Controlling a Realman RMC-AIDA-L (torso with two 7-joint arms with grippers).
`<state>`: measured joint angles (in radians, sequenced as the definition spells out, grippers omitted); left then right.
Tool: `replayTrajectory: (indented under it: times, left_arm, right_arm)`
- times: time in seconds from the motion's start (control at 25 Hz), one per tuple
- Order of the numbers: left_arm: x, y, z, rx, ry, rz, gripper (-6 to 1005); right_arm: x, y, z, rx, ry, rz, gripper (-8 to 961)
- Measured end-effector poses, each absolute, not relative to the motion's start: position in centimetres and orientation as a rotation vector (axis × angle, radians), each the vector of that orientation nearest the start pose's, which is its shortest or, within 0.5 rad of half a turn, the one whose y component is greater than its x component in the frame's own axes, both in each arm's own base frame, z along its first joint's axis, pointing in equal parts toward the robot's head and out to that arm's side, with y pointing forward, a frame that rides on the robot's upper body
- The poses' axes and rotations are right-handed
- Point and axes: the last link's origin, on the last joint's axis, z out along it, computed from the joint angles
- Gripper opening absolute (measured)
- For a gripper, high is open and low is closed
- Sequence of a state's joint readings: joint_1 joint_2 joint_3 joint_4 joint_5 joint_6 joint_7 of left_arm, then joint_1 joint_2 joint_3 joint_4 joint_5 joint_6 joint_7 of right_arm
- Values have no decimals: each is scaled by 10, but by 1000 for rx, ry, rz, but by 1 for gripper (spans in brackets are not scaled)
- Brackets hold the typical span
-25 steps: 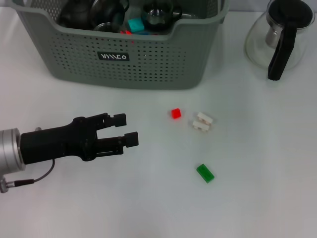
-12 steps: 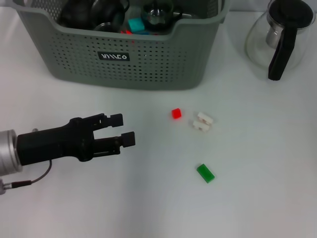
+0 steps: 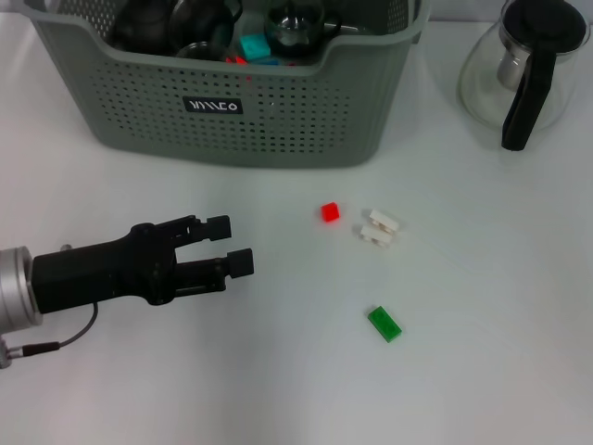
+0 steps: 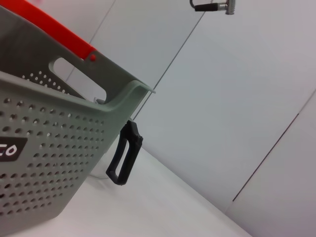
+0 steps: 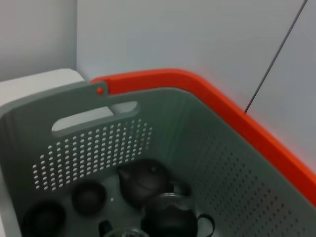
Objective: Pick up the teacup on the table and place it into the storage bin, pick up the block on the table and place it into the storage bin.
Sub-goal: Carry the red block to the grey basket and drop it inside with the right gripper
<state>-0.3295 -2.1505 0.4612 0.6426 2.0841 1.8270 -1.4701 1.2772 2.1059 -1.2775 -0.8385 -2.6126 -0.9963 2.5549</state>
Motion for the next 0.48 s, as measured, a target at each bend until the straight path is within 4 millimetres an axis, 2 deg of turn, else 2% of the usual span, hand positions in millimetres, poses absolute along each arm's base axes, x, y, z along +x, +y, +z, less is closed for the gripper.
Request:
replayTrajectory:
  times: [0.12, 0.2, 0.32, 0.44, 0.48]
  left_arm:
    - [-297, 239, -7, -2613, -1070, -1033, 826]
    - [-296, 239, -7, -2615, -1066, -1043, 826]
    - [-296, 238, -6, -2616, -1064, -1049, 826]
    - [-296, 239, -5, -2615, -1061, -1048, 826]
    - [-297, 239, -5, -2614, -1060, -1047, 826]
  right_arm:
    - [-18, 472, -40, -2511, 387, -29, 206]
    - [-18, 471, -33, -2505, 402, 23, 284]
    - [-15, 466, -14, -2508, 456, 196, 402]
    - [-4, 449, 12, -2541, 442, 433, 648]
    - [2, 438, 20, -2576, 424, 543, 686]
